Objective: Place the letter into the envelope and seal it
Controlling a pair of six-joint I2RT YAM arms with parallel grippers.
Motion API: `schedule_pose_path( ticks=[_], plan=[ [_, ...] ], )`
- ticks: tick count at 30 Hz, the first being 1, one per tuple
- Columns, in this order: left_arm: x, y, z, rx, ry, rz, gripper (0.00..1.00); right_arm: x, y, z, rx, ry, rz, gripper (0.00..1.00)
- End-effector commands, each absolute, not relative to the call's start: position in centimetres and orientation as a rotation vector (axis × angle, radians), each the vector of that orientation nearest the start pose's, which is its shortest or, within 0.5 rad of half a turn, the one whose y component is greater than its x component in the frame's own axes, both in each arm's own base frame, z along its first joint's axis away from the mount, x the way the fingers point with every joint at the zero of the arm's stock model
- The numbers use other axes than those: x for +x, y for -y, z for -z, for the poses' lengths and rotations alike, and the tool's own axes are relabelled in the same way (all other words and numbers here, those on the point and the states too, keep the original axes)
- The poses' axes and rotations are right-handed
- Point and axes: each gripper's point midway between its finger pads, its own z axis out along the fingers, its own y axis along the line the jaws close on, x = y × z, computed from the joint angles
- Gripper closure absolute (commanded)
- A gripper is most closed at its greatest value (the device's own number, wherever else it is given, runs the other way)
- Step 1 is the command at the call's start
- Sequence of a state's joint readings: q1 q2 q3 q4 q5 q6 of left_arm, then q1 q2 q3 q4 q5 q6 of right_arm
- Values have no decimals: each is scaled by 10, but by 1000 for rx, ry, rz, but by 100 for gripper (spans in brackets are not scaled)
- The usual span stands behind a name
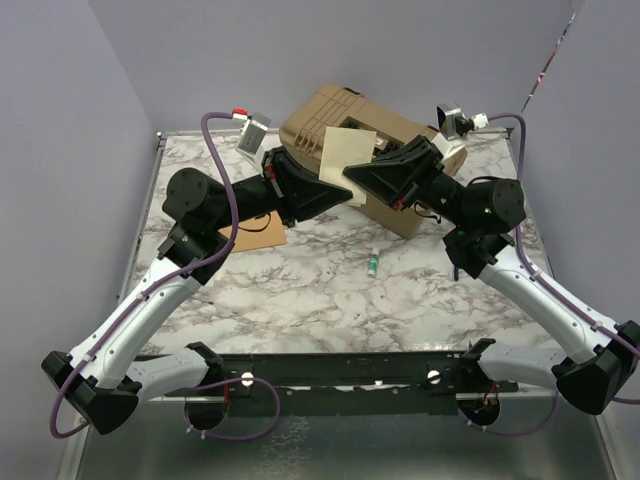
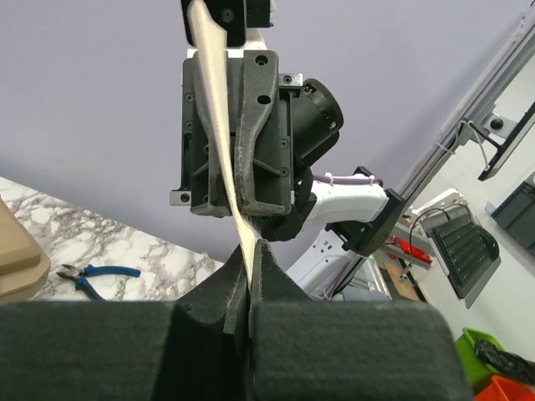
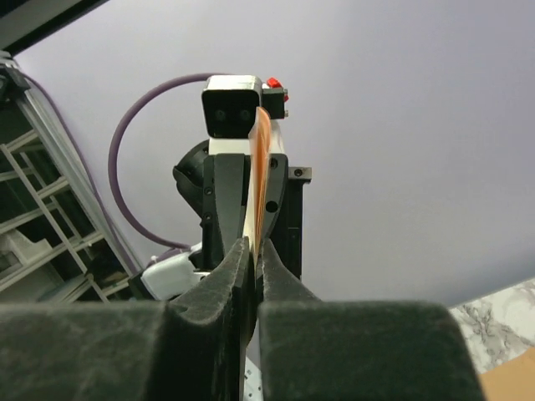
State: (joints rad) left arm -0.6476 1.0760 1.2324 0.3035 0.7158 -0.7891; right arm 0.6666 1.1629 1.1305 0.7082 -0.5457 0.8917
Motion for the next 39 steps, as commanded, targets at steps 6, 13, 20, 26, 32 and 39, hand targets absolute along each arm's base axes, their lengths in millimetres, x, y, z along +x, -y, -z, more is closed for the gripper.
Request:
schedule_pose_path(
  ticks=[6, 13, 20, 26, 32, 39],
  plan=[
    [184, 295, -469, 593, -1371, 1488, 47, 198, -296, -524, -435, -1056, -1566, 100],
    [263, 262, -374, 226, -1727, 1037, 5, 274, -253, -459, -96, -1452, -1057, 100],
    [313, 193, -267, -120, -2022, 508, 1, 301, -222, -388, 39, -1717, -749, 100],
    [353, 133, -193, -307, -2268, 216, 1, 306, -230, -364, 4, -1775, -727, 100],
    [399, 46, -136, -595, -2368, -14, 1, 313, -242, -353, -45, -1803, -727, 100],
    [433, -31, -84, -878, -2373, -242, 1, 328, -259, -338, -109, -1850, -705, 100]
  ],
)
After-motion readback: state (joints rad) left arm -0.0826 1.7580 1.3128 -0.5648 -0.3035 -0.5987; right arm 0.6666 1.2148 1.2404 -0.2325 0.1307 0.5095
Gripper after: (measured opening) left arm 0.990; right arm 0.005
